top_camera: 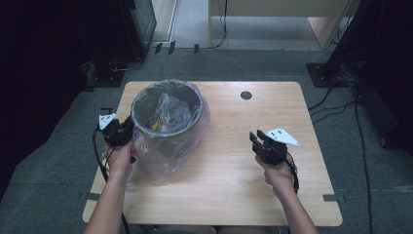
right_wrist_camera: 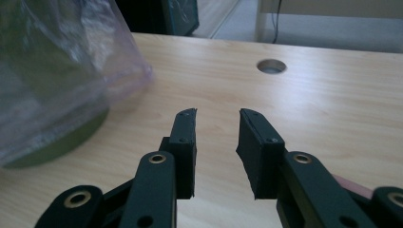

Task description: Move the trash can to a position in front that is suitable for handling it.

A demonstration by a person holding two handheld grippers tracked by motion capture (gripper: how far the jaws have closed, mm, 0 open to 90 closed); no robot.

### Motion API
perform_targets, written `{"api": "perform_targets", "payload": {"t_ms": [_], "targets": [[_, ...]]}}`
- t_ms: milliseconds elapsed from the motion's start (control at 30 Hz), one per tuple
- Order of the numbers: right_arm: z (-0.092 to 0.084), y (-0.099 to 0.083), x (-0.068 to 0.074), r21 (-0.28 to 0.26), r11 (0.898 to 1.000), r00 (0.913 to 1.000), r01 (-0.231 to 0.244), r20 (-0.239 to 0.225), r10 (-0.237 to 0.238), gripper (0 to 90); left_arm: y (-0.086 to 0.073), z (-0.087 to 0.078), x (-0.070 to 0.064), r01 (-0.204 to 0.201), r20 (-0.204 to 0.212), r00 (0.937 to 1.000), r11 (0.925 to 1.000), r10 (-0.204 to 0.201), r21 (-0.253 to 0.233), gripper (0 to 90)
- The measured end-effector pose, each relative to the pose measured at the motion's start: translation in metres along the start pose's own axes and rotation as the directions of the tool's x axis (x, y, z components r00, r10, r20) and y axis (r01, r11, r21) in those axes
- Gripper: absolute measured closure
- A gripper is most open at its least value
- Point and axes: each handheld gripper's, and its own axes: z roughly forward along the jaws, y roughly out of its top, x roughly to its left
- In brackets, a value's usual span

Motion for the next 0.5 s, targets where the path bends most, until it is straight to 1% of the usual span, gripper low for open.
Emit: {"api": "perform_targets", "payload": {"t_ms": [33, 100, 133, 200, 233, 267, 300, 367, 467, 500], "targets": [[0.004, 0.003, 0.002, -0.002, 1.000, 1.0000, -0.004, -0.008, 0.003, 69.1, -0.001, 0.001, -0.003, -0.001, 0.007, 1.0000, 1.0000, 0.001, 0.000, 79.9], [0.016, 0.010, 0.007, -0.001, 1.000, 0.9997, -0.012, -0.024, 0.012, 69.1, -0.002, 0.003, -0.007, -0.005, 0.001, 1.0000, 1.0000, 0.005, -0.004, 82.3], [0.022, 0.012, 0.009, -0.001, 1.000, 0.9995, -0.017, -0.027, 0.017, 69.0, -0.003, 0.003, -0.009, -0.017, -0.005, 0.9999, 0.9998, 0.017, -0.005, 81.9], [0.034, 0.018, 0.011, 0.005, 0.999, 0.9989, -0.038, -0.028, 0.039, 69.1, -0.003, 0.003, -0.011, -0.040, -0.013, 0.9991, 0.9992, 0.040, -0.006, 81.1], [0.047, 0.025, 0.016, 0.009, 0.999, 0.9994, -0.031, -0.017, 0.031, 69.1, -0.003, 0.004, -0.012, -0.044, -0.011, 0.9990, 0.9990, 0.044, -0.004, 80.8], [0.052, 0.028, 0.018, 0.009, 1.000, 0.9997, -0.023, -0.010, 0.023, 69.0, -0.002, 0.004, -0.013, -0.045, -0.009, 0.9990, 0.9990, 0.045, 0.001, 80.9], [0.052, 0.028, 0.018, 0.009, 1.000, 0.9997, -0.023, -0.010, 0.023, 69.0, -0.002, 0.004, -0.013, -0.045, -0.009, 0.9990, 0.9990, 0.045, 0.001, 81.2], [0.063, 0.037, 0.023, 0.012, 1.000, 1.0000, -0.008, 0.001, 0.008, 69.0, -0.001, 0.004, -0.014, -0.047, -0.013, 0.9988, 0.9989, 0.047, 0.002, 81.5], [0.075, 0.046, 0.028, 0.009, 1.000, 0.9999, -0.017, 0.002, 0.017, 69.5, 0.000, 0.004, -0.016, -0.049, -0.012, 0.9987, 0.9988, 0.049, 0.001, 81.7], [0.081, 0.049, 0.031, 0.005, 0.999, 0.9994, -0.034, -0.004, 0.034, 72.8, 0.000, 0.005, -0.016, -0.049, -0.012, 0.9987, 0.9988, 0.049, 0.002, 81.9]]}}
